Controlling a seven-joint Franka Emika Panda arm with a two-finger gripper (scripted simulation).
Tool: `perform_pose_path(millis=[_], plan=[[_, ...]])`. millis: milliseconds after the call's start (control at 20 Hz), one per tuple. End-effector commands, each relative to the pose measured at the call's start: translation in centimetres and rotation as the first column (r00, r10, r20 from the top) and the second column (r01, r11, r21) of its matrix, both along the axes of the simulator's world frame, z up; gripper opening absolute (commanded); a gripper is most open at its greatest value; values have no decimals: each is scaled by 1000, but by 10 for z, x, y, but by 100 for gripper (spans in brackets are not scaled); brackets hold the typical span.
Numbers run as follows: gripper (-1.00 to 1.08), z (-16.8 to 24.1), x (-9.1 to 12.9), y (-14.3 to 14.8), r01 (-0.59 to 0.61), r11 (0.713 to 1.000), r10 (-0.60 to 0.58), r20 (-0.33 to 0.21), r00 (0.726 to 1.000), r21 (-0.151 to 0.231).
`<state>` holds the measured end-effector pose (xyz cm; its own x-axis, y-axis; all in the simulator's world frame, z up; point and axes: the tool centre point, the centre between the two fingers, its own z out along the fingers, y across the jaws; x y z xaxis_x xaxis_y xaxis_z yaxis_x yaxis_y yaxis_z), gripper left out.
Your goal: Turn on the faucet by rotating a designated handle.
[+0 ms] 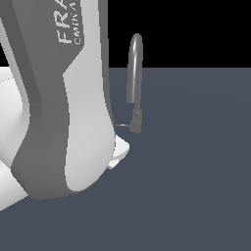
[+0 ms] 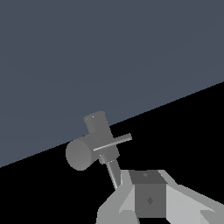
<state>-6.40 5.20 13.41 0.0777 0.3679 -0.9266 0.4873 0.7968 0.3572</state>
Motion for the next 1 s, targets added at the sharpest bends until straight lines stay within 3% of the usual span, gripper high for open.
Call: perform_pose_path(millis=[0, 400, 950], plan=[[-100, -8, 4, -3, -38, 999, 38, -1, 999, -39], [-100, -30, 16, -16, -151, 975, 151, -15, 988, -160], [-100, -55, 35, -34, -282, 911, 279, -52, 959, -303]])
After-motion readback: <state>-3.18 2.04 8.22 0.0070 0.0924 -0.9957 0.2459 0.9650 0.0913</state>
